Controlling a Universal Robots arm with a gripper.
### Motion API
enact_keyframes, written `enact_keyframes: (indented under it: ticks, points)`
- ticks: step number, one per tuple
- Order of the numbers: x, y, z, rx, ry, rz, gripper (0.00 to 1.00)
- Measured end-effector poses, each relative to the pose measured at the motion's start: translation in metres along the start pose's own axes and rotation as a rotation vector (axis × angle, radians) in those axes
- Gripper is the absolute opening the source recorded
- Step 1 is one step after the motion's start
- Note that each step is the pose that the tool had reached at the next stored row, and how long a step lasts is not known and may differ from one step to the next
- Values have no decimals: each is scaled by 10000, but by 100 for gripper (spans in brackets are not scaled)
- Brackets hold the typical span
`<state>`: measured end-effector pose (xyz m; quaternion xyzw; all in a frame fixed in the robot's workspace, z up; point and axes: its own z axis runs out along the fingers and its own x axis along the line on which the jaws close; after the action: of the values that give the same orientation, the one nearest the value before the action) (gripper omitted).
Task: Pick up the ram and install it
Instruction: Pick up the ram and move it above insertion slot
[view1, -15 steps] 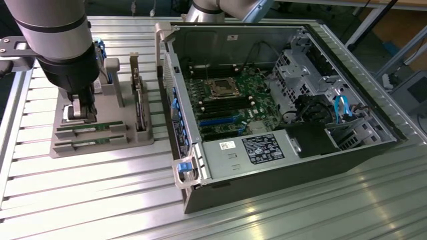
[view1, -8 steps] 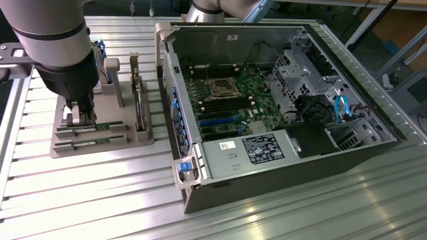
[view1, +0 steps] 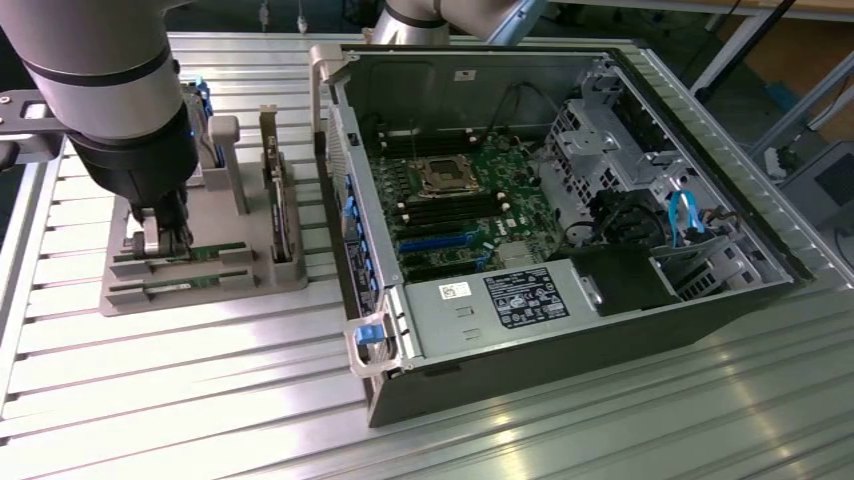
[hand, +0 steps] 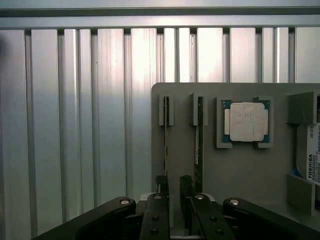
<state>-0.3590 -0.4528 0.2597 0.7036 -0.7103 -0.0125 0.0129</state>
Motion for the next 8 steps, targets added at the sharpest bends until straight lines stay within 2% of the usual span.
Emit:
enact_keyframes:
  ticks: [8]
  points:
    - [0, -4, 128, 0, 0, 0, 24]
